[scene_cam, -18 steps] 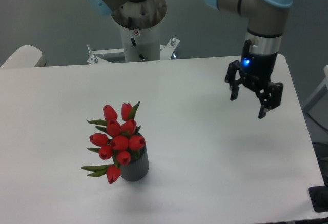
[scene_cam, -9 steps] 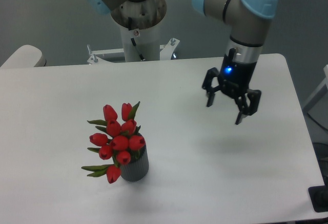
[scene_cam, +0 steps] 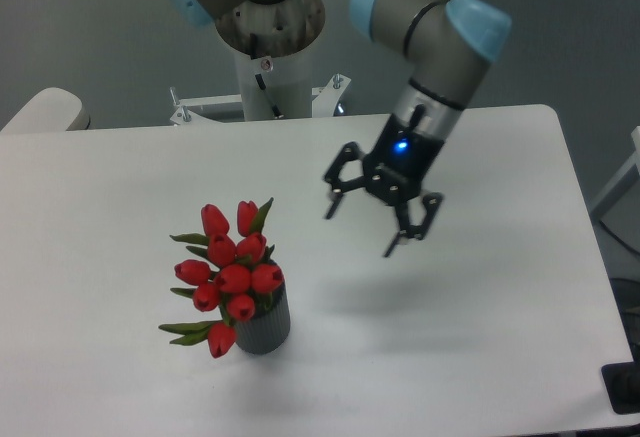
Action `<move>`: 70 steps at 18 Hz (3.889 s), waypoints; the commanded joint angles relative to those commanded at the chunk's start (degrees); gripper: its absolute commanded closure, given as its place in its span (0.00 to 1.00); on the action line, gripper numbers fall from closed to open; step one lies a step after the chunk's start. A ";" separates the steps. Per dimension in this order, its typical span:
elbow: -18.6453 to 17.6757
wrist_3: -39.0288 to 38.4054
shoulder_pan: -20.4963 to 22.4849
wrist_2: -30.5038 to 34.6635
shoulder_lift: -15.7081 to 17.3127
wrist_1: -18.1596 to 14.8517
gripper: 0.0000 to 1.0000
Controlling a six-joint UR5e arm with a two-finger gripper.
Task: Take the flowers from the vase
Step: 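Move the open gripper toward the red tulip stems above the vase, then lower the gripper around the tulip stems and close it on them, then lift the gripped tulip bunch straight up out of the grey vase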
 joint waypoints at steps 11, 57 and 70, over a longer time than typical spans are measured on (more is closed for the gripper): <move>-3.52 0.35 -2.20 -8.44 -2.02 8.60 0.00; 1.14 -0.61 -5.28 -12.22 -6.86 12.83 0.67; 5.35 -16.51 -4.05 -15.82 -1.85 12.83 0.67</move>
